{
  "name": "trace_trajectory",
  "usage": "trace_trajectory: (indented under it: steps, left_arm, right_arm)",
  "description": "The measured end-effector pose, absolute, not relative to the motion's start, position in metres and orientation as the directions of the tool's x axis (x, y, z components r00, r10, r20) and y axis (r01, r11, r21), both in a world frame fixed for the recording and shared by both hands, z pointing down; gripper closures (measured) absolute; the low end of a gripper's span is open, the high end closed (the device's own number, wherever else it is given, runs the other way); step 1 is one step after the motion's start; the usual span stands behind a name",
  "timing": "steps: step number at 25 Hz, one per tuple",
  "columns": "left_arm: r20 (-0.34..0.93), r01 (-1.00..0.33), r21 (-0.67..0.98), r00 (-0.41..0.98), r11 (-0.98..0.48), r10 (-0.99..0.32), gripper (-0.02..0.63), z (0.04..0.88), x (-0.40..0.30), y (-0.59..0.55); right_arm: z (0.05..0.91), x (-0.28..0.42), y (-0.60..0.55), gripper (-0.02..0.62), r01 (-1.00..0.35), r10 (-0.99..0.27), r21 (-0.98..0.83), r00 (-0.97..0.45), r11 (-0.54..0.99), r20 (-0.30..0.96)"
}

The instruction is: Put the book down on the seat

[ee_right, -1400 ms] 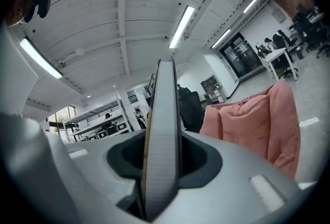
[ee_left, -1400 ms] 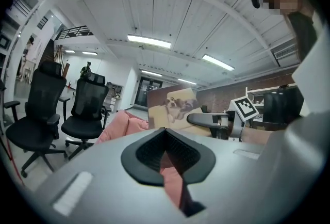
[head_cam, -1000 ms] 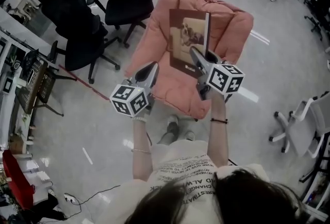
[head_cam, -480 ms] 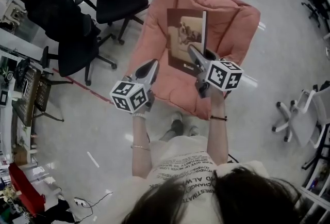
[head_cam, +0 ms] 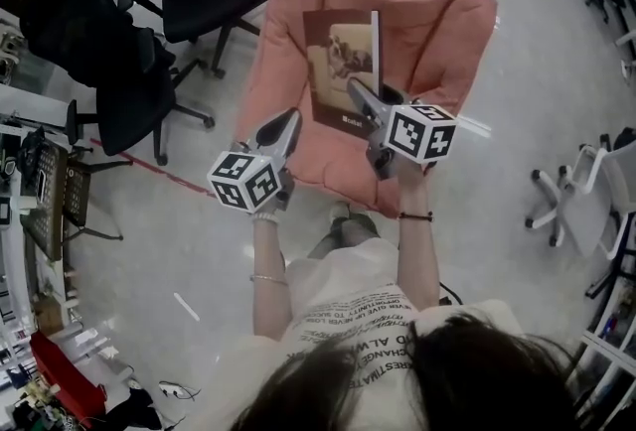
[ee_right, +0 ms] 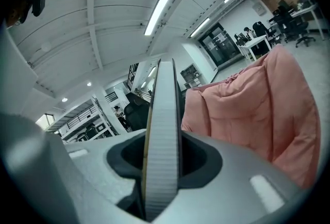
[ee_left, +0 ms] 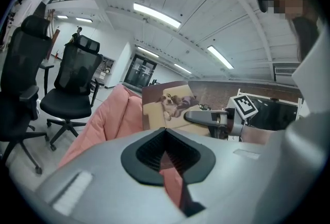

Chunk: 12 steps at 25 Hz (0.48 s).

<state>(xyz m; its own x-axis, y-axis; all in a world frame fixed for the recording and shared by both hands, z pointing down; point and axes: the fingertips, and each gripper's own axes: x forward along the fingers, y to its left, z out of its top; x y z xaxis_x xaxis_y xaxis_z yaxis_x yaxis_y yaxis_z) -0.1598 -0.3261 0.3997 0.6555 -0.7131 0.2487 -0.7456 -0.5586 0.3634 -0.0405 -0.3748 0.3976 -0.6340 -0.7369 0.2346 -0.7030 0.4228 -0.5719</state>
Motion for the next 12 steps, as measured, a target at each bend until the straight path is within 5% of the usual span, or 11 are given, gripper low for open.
trace_trajectory:
  steps: [12]
  left_arm:
    - [0.319, -0.737, 0.453, 0.659, -0.501, -0.682, 0.608, 0.454, -0.141, -0.343]
  right_arm:
    - [0.446, -0.06, -0.423, 0.451, -0.679, -0.633, -0.572, -0.703, 0.46, 0.325]
